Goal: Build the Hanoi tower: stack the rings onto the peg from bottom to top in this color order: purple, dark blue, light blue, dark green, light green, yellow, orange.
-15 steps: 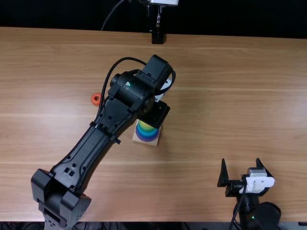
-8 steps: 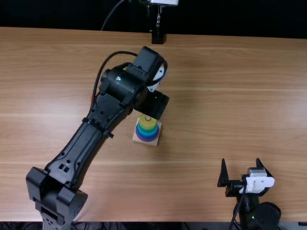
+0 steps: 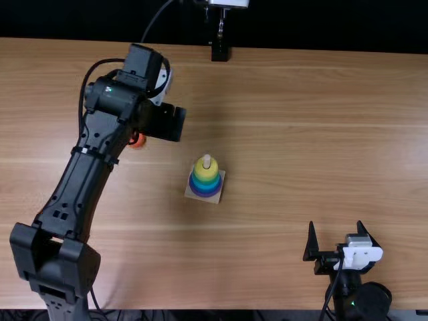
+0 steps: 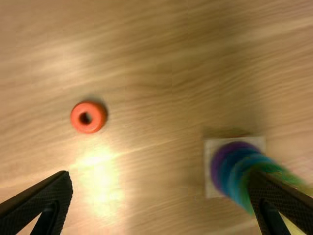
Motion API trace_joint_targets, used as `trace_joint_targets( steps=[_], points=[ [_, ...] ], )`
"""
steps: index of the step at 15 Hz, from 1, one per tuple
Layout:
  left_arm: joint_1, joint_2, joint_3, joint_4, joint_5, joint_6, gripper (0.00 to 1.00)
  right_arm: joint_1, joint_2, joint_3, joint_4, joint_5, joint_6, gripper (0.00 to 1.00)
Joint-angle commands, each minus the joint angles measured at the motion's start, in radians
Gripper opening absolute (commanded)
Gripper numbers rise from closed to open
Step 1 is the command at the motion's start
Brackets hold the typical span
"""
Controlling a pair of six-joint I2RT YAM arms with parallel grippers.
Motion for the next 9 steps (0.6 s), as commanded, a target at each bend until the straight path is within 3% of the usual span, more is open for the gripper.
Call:
trace_joint_targets(
  steps=[1, 4, 6, 9],
  points=[
    [0.035, -0.011, -0.049, -0.002, 0.004, 0.014, 1.00, -0.009, -0.013, -0.051, -0.077, -0.007, -0.002, 1.00],
    [0.090, 0.051, -0.124, 0.074, 0.002, 0.108, 1.00, -0.009, -0.013, -0.051, -0.077, -0.005, -0.002, 1.00],
    [0.104, 0.094, -0.141, 0.144, 0.002, 0.134, 1.00, -0.009, -0.013, -0.051, -0.077, -0.005, 0.000, 1.00],
    [0.118, 0.158, -0.142, 0.212, 0.000, 0.134, 1.00, -0.009, -0.013, -0.051, -0.077, -0.005, -0.002, 1.00]
  ],
)
